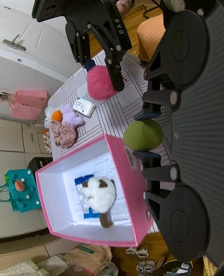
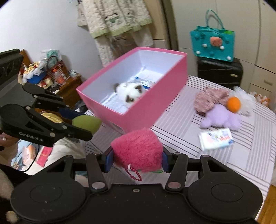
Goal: Organize soft objects
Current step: 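Carry the pink fluffy ball and green ball with both grippers into the pink box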
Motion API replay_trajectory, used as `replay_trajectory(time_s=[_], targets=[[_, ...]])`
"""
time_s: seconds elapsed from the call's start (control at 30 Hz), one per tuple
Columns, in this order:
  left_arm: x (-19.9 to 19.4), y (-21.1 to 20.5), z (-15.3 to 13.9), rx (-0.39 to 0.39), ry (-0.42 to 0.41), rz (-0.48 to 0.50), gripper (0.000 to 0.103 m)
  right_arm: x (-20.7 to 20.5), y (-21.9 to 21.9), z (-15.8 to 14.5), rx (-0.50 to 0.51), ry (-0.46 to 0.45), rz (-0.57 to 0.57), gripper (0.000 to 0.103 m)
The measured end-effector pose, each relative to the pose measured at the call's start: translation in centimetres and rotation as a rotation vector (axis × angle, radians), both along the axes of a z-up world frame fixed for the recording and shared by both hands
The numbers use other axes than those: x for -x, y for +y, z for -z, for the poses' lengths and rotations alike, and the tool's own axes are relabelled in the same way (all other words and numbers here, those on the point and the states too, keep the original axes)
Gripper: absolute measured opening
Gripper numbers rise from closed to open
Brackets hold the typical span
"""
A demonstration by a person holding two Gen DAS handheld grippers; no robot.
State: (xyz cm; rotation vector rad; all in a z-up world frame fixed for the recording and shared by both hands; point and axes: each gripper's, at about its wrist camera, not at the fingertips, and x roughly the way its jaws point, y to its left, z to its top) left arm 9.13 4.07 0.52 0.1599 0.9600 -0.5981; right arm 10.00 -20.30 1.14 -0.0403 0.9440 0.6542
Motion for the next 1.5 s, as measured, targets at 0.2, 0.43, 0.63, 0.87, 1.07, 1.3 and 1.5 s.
replay_trajectory(time_s=[0.2,0.43,0.63,0.87,1.07,1.3,1.5], targets=[[0.0,3.3,-1.5,0.095,-0.035,-0.026,0.036,-1.0,2.7,-1.2,0.014,-0.041,-0.042,0.058],[-2.6,5.8,-2.3,0.149,-0.077,-0.059,0.036,-2.8,5.2,-2.2,0.047,-0.091,-0.085,0.059],[-5.7,6.8,-2.8,0.148,-0.180,-0.129,0.036,-5.2,7.5,-3.1,0.073,-0.191,-0.132,0.058],[-8.9,6.6,-3.4,0.138,-0.200,-0.133,0.036,-9.4,9.2,-2.6,0.102,-0.208,-0.189,0.058],[-14.6,5.5,-1.7,0.128,-0.150,-0.161,0.036,-13.8,10.8,-0.8,0.163,-0.276,-0.220,0.058],[-21.7,4.2,2.1,0.040,-0.070,-0.205,0.036,-19.4,13.3,2.0,0.250,-0.238,-0.252,0.058],[-25.4,3.5,4.4,-0.002,-0.058,-0.213,0.036,-22.4,14.7,4.3,0.324,-0.201,-0.288,0.059]])
